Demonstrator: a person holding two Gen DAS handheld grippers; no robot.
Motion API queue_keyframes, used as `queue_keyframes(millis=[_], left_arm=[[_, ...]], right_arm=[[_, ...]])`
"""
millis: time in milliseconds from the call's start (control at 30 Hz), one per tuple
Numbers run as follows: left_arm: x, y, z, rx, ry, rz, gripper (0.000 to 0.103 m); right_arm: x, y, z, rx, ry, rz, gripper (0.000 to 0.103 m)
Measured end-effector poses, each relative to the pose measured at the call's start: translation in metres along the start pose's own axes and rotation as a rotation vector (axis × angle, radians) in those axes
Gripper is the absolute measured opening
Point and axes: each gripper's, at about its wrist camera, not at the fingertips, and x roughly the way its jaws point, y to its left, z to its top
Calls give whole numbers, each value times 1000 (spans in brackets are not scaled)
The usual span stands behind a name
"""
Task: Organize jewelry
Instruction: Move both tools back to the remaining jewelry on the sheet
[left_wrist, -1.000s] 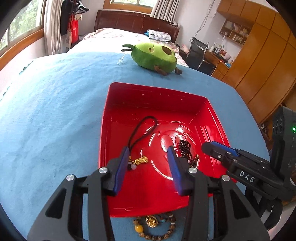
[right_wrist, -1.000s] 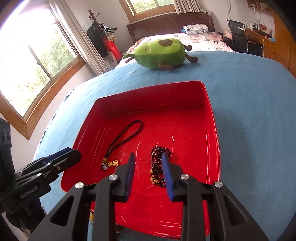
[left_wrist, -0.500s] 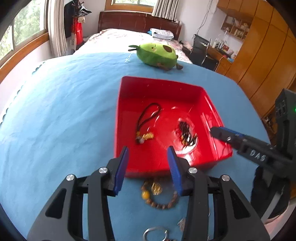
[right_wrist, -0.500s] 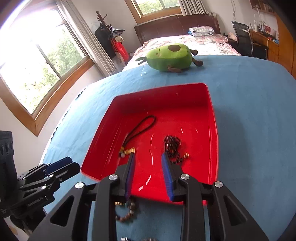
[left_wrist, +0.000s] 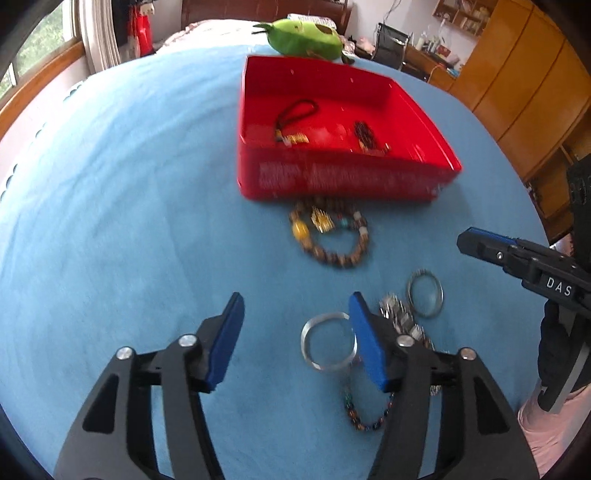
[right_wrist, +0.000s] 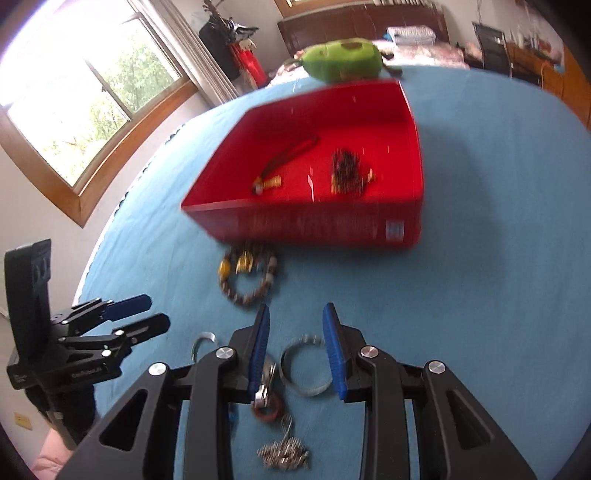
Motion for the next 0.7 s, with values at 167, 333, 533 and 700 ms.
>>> queue_keyframes(millis=[167, 333, 533, 700], left_arm=[[14, -11, -17, 2, 40, -21, 73], [25, -15, -25, -8, 44, 12, 77], [32, -22, -26, 7, 61, 15, 77], [46, -25, -22, 12, 85, 37, 76]], right_arm=[[6, -3, -21, 25, 14, 16, 41], [12, -7, -30, 35, 15, -4, 43], [13, -12, -32, 43, 13, -3, 43], [14, -10, -33, 33, 11, 1, 43]])
